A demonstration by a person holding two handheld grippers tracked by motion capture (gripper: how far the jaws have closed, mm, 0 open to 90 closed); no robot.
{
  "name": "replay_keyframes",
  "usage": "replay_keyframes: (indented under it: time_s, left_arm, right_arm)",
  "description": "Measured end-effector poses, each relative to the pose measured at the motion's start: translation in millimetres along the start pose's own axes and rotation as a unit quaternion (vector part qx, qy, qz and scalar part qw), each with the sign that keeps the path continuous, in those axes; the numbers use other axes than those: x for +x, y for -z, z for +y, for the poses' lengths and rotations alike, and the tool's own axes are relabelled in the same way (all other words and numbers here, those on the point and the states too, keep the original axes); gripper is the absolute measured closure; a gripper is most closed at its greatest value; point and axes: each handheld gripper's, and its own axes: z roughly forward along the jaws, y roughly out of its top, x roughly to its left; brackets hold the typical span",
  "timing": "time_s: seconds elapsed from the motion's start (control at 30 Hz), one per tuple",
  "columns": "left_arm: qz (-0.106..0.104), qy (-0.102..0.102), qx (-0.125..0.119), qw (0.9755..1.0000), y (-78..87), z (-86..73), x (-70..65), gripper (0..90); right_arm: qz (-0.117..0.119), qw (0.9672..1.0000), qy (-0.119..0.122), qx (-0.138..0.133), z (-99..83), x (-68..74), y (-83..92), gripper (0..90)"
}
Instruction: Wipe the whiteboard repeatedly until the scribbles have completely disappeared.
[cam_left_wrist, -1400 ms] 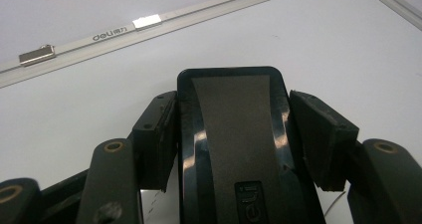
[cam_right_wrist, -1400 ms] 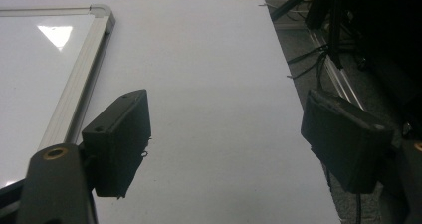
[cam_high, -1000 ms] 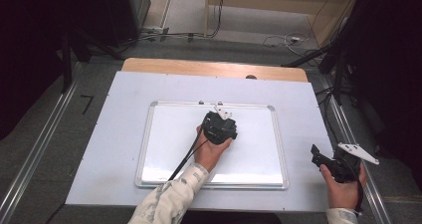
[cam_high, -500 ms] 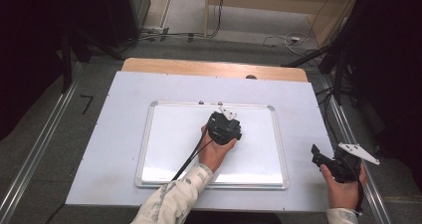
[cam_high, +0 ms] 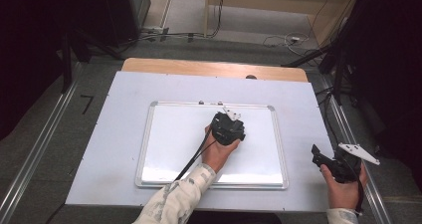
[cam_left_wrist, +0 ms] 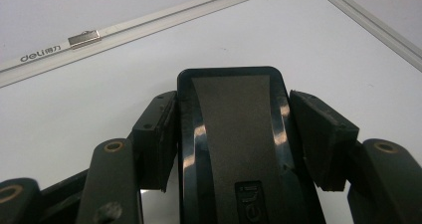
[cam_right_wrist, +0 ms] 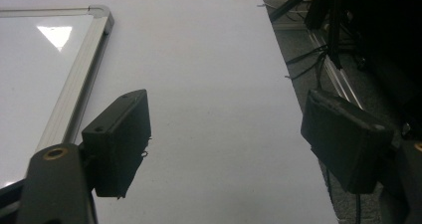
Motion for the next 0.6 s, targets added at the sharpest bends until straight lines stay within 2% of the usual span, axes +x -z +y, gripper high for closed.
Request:
replay_keyframes:
  time_s: [0.23, 0.6]
  left_arm:
    - [0.001, -0.001, 0.000, 1.0000, 1.5, -0.8, 2.0, 39.4]
    - [0.010, 0.005, -0.001, 0.9999, 7.7, -5.2, 13.7, 39.4]
  right_arm:
    - [-0.003, 1.0000, 0.000, 0.004, -1.8, -1.9, 0.2, 18.6]
    - [-0.003, 1.0000, 0.002, 0.003, -1.3, -0.7, 0.5, 18.6]
